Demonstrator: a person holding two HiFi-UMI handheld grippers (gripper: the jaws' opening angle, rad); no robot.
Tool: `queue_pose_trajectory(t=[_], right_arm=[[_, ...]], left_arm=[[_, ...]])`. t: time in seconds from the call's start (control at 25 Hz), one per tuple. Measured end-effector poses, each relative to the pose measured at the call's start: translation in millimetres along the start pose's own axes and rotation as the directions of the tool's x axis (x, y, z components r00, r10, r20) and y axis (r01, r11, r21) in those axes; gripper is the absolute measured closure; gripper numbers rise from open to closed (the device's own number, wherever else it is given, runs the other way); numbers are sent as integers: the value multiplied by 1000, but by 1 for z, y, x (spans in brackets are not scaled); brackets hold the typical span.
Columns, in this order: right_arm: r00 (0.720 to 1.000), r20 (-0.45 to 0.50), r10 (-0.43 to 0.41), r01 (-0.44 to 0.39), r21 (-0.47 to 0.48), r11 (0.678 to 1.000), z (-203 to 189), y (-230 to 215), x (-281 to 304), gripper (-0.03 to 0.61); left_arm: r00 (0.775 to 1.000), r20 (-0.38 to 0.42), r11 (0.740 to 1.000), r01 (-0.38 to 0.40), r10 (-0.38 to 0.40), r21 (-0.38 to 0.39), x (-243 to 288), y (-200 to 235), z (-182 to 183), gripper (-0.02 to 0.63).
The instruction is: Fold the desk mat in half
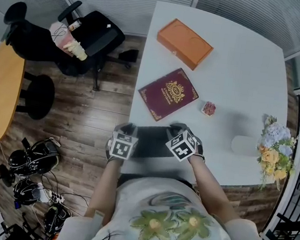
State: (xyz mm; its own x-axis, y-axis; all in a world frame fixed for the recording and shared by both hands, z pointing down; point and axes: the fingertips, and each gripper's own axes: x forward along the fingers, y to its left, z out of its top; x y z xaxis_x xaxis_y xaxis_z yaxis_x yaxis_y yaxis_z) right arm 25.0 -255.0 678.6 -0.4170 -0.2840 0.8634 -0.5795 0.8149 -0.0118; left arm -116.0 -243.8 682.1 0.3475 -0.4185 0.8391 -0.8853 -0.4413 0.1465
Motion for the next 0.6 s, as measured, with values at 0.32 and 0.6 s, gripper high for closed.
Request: queue_pose_trajectory(t=[0.32, 0.6], right_arm=[[999, 42, -28, 27, 32, 999, 7, -3, -17, 495], [986, 141, -95, 88, 51, 995, 26, -6, -46, 495]], left_arm=[[997, 59, 997, -49, 52, -52, -13, 14, 2, 505], [982, 157, 994, -100, 106, -46, -41, 18, 25, 506]])
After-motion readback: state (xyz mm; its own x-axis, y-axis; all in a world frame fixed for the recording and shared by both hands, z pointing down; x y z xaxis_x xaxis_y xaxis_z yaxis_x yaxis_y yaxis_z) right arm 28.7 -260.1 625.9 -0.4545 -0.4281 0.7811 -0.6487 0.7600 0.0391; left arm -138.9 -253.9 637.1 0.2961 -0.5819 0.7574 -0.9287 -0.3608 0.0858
